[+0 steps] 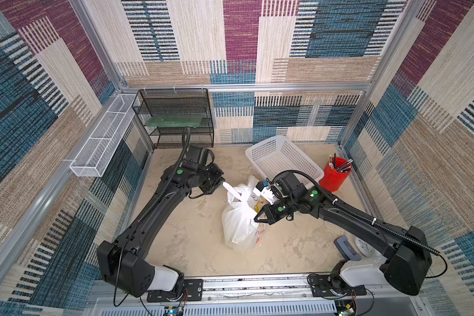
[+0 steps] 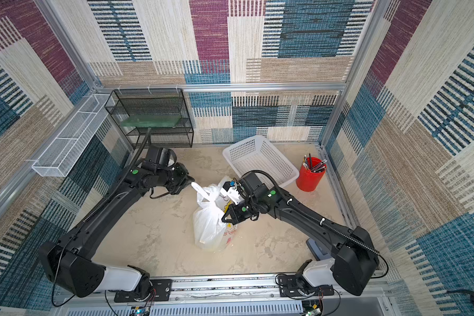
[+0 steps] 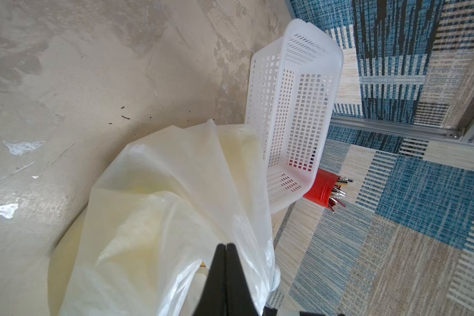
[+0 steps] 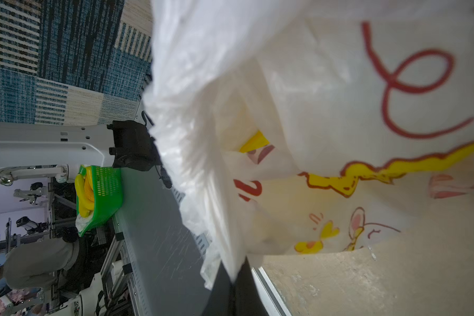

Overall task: Place the banana into a plastic bag & tie a knot
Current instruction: Tie the plastic bag at the center of the board.

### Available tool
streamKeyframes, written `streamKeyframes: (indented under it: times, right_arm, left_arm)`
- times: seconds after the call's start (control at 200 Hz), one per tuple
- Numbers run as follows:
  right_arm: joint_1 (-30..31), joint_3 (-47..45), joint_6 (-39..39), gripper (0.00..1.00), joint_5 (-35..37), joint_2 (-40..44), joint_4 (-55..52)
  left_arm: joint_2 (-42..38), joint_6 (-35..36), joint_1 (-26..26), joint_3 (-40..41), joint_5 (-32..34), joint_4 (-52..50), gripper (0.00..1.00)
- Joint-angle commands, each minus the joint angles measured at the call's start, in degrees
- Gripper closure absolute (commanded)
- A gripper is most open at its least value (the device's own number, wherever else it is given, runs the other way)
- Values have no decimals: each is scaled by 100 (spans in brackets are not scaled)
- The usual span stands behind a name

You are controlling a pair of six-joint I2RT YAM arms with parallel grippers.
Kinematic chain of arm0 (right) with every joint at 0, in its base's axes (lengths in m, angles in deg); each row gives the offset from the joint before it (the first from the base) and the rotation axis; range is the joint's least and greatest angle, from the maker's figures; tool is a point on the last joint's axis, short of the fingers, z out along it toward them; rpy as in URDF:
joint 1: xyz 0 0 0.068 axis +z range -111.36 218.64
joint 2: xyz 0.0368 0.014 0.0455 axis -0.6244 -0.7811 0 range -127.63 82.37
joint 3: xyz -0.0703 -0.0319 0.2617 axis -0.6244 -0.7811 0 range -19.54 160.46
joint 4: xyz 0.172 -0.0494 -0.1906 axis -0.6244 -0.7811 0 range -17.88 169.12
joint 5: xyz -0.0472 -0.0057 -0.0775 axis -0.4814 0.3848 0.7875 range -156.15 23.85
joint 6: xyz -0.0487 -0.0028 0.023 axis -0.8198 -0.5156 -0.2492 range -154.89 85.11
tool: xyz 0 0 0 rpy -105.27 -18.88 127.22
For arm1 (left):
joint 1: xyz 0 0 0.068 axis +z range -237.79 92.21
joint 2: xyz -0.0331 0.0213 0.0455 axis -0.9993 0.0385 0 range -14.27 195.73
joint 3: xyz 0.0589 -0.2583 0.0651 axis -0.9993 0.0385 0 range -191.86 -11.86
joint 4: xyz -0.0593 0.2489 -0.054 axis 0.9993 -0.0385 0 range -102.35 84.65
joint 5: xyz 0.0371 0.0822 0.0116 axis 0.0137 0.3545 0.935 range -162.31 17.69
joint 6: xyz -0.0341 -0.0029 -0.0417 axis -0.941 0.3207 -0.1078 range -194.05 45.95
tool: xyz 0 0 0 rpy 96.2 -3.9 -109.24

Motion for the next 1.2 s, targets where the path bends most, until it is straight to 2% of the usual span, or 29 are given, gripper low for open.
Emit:
streamKeyframes:
  times: [0.0,0.18,0.476,0.731,0.926,1.192]
  right_arm:
    - [-174,-100,-37,100,87,127,-356]
    - [-560,8,-62,100,52,143,-262]
    - [-671,163,-220,100,210,-79,-417]
    - [-781,-208,-321,100,600,-8,-622]
    - [-868,-580,-313,100,729,205,-593]
    - [-849,-323,-246,100,739,118,-339]
  left_arm:
    - [78,284,245,-129,266,334,100]
    - [419,481,734,-626,132,407,100]
    - [1035,643,1316,-1416,45,522,100]
    - [1381,643,1943,-1791,-105,653,100]
    - [1518,640,2229,-1833,-162,757,100]
    - [1313,700,2117,-1294,-555,1021,100]
